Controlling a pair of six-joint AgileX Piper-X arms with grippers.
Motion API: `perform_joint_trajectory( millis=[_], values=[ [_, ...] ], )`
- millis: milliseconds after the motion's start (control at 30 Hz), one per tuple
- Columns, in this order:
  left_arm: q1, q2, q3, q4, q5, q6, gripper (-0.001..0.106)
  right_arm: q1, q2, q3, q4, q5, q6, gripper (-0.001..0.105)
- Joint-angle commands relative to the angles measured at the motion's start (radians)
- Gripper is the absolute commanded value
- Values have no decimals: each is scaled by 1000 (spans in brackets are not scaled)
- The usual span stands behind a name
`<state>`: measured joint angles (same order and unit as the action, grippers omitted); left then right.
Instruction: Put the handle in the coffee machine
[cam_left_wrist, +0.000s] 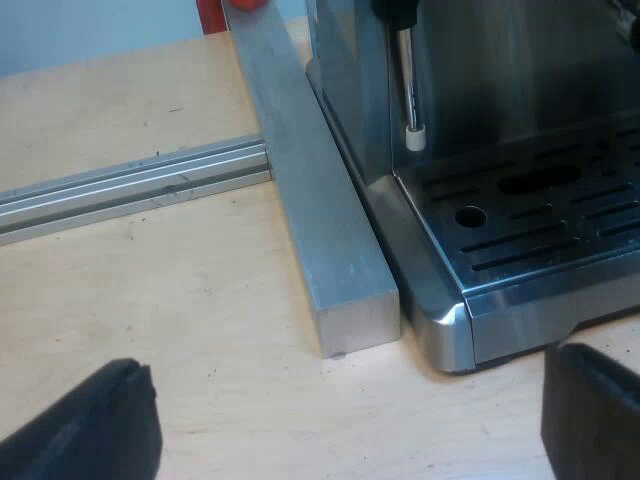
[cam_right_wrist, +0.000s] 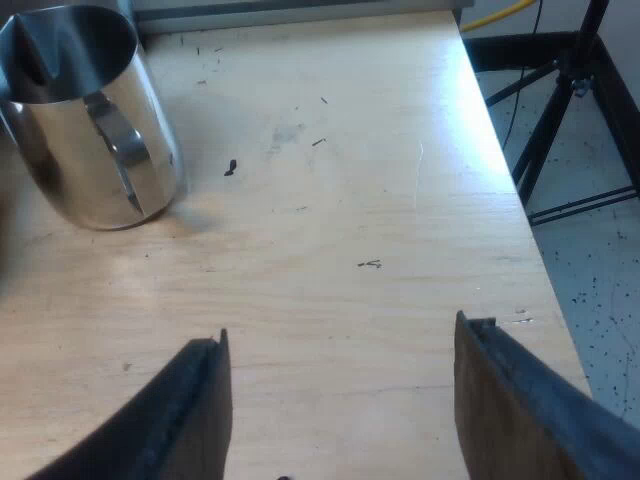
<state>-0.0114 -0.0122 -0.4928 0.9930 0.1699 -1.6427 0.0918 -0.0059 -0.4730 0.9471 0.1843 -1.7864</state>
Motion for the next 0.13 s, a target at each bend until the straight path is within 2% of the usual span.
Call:
perform_joint_trajectory(
  millis=[33,133],
  values=[
    [-2,-139,-3,-12,-9,-5,79,-6,-47,-10,-3,-3,-13,52],
    [-2,-139,-3,-12,-9,-5,79,-6,-47,-10,-3,-3,-13,52]
  ],
)
